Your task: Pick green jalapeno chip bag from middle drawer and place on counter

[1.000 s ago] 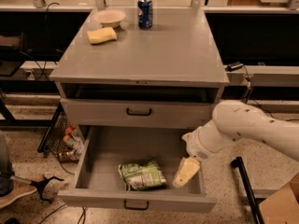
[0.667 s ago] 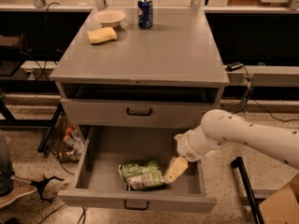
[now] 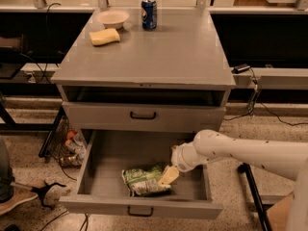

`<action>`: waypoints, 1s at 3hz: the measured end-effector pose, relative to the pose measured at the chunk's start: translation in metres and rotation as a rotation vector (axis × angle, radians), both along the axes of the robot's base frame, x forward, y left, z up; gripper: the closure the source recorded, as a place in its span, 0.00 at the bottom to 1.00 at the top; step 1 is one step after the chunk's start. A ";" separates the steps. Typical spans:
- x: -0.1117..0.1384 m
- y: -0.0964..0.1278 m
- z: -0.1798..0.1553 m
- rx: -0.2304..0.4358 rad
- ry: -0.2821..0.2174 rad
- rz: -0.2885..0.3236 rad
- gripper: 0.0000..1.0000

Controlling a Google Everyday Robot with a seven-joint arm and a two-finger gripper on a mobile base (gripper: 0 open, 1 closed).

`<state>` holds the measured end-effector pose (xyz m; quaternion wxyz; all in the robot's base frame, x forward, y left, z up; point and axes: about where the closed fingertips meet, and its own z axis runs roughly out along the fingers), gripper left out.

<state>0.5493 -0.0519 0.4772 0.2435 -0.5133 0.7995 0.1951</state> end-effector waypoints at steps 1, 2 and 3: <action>0.002 0.017 -0.031 -0.012 0.023 -0.011 0.00; 0.004 0.038 -0.054 -0.028 0.038 0.000 0.00; 0.006 0.057 -0.072 -0.035 0.049 0.017 0.00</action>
Offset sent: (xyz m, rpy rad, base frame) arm 0.0075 0.0617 -0.0798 -0.0473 0.0516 0.0091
